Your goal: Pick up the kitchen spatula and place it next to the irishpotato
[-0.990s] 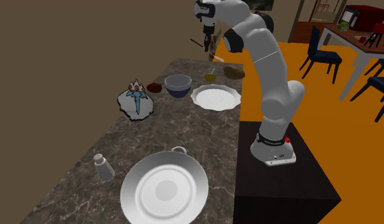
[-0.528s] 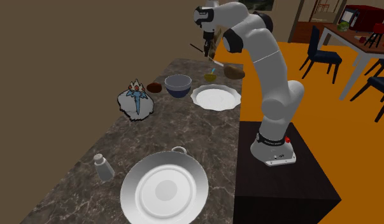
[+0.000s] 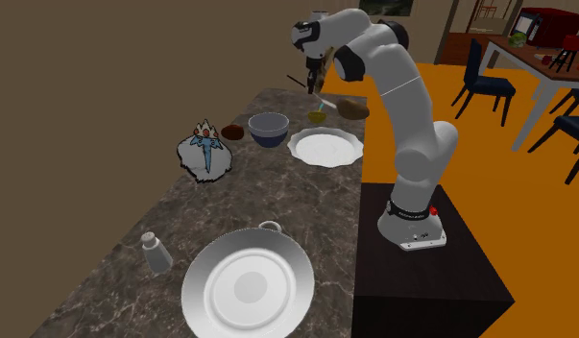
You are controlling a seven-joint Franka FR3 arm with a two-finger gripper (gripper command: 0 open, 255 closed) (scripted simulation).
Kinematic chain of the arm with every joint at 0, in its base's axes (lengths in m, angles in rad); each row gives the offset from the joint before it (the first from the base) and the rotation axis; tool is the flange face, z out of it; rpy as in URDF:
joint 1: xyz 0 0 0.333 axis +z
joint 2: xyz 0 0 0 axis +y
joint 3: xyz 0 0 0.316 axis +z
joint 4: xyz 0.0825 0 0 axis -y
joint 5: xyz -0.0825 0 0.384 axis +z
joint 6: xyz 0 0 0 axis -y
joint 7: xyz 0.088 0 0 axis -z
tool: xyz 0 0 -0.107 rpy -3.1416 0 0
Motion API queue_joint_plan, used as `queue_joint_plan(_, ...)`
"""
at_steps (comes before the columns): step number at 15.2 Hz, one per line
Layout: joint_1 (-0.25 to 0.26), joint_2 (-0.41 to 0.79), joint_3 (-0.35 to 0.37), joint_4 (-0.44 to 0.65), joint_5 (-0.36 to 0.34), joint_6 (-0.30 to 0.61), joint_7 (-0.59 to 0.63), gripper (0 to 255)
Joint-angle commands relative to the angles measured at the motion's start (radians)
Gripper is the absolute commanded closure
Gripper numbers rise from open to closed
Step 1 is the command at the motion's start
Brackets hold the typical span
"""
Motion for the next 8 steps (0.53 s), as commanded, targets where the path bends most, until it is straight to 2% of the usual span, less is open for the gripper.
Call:
queue_joint_plan(1, 0.004, 0.004, 0.002, -0.022, 0.004, 0.025, -0.005, 255)
queue_joint_plan(8, 0.008, 0.03, 0.015, -0.077, 0.024, 0.099, -0.023, 255)
